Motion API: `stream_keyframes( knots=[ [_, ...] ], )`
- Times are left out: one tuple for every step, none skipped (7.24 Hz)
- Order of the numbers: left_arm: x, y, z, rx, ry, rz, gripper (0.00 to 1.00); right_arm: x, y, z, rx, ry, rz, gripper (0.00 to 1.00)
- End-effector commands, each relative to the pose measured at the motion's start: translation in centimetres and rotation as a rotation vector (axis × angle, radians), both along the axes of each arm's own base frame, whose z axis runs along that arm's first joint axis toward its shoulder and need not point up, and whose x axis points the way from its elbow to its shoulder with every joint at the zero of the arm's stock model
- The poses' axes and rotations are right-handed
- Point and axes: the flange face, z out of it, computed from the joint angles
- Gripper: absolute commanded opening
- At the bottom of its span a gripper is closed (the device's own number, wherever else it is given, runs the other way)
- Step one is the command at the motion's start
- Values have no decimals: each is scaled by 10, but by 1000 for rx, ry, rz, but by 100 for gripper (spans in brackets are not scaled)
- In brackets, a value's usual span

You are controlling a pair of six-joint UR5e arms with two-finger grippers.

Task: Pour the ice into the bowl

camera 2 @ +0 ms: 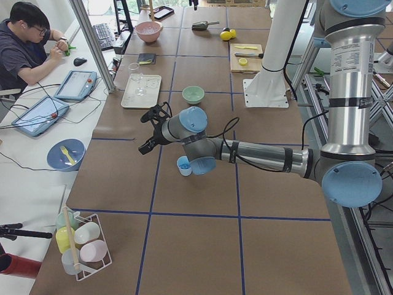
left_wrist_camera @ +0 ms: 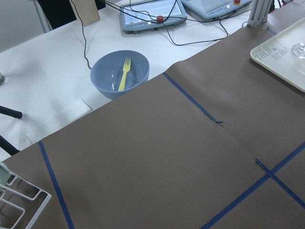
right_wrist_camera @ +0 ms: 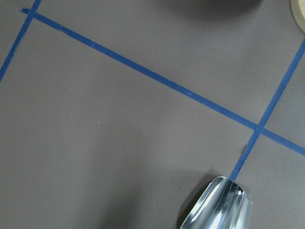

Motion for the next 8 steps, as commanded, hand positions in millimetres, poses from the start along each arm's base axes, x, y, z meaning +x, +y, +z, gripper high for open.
stream_keyframes(
  knots=[
    [90,33,-5,-67,83,-139,100,3,8,5,-11,2,4,100],
    [105,69,14,-81,158,-165,100,5,9,6,-14,3,7,100],
    [100,103,35,-72,204,-212,100,8,11,8,-19,3,13,100],
    [103,123,49,-76,209,-266,100,11,13,10,-19,3,19,100],
    [114,138,57,-79,213,-335,100,14,18,10,-22,4,25,100],
    [136,157,63,-89,239,-389,100,17,24,10,-21,4,27,100],
    [154,172,75,-82,245,-438,100,19,31,10,-22,4,30,100],
    [164,181,94,-76,224,-468,100,21,34,11,-24,4,33,100]
  ],
)
